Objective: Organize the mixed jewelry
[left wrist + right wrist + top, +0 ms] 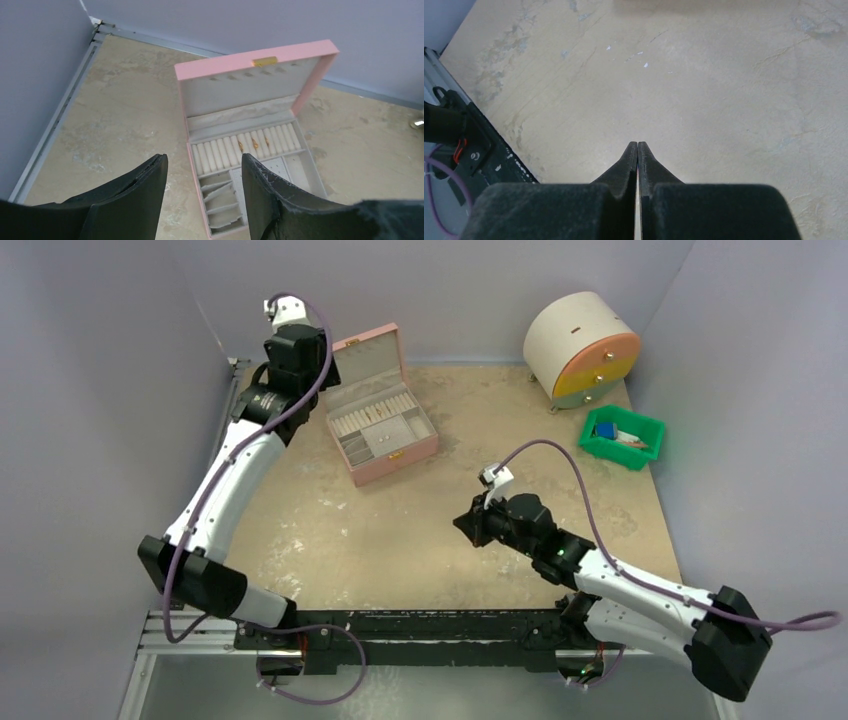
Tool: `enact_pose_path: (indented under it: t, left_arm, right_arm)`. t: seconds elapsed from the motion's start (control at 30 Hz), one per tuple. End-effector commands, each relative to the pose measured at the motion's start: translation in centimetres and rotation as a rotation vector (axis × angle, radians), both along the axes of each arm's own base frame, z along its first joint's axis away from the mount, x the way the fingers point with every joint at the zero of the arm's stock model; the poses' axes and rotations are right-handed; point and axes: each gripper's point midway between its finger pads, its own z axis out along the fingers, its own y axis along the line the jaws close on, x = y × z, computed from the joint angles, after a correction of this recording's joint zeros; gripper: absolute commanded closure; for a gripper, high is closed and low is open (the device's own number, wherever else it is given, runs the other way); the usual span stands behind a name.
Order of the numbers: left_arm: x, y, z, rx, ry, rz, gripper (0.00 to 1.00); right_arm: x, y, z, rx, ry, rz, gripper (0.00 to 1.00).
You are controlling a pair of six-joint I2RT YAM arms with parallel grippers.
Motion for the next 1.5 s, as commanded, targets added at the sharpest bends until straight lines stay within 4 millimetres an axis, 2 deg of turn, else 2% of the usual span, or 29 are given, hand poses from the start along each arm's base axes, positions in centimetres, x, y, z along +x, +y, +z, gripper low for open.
enact_pose_path:
  t: [0.0, 0.07, 0.17, 0.27, 0.43, 0.57, 0.73, 0.83, 0.97, 1.1, 1.2, 1.47]
  left_arm:
    - [2.5, 1.8, 2.1, -0.028, -0.054, 0.059, 0.44]
    - [3.6, 2.7, 2.3, -0.034, -0.057, 0.086, 0.44]
    - [5.4, 5.1, 2.3, -0.039, -0.060, 0.148, 0.44]
    - [7.3, 7.6, 1.8, -0.082, -0.053, 0.184, 0.44]
    - [10.6, 10.8, 0.4, -0.163, -0.045, 0.195, 0.45]
    - [13.3, 13.0, -1.4, -0.235, -0.013, 0.177, 0.52]
    - [16.3, 14.6, -3.7, -0.379, -0.017, 0.131, 0.66]
    - [17.9, 14.5, -5.2, -0.463, -0.003, 0.070, 0.75]
    - [19.8, 12.7, -7.8, -0.574, 0.047, -0.040, 0.99]
    - [21.0, 10.6, -10.8, -0.686, 0.102, -0.122, 1.00]
    - [21.4, 9.3, -12.3, -0.754, 0.113, -0.178, 1.00]
    - [20.5, 6.6, -12.8, -0.851, 0.103, -0.318, 1.00]
  right_arm:
    - [-1.4, -0.6, 0.7, 0.055, 0.013, 0.013, 1.00]
    - [-1.9, -0.7, 0.9, 0.077, 0.017, 0.016, 1.00]
    - [-2.6, -0.5, 1.4, 0.110, 0.025, 0.045, 1.00]
    - [-3.1, -0.2, 1.7, 0.128, 0.028, 0.074, 1.00]
    - [-3.8, 0.0, 2.0, 0.140, 0.042, 0.108, 1.00]
    - [-4.2, -0.2, 2.6, 0.159, 0.034, 0.117, 1.00]
    - [-4.7, -0.4, 2.9, 0.173, 0.036, 0.125, 1.00]
    - [-4.8, -0.6, 3.4, 0.172, 0.027, 0.125, 1.00]
    - [-5.0, -0.9, 3.7, 0.161, 0.021, 0.125, 1.00]
    - [-5.1, -1.1, 3.8, 0.157, 0.018, 0.128, 1.00]
    - [-5.2, -1.1, 3.7, 0.157, 0.022, 0.126, 1.00]
    - [-5.2, -0.8, 3.2, 0.162, 0.042, 0.131, 1.00]
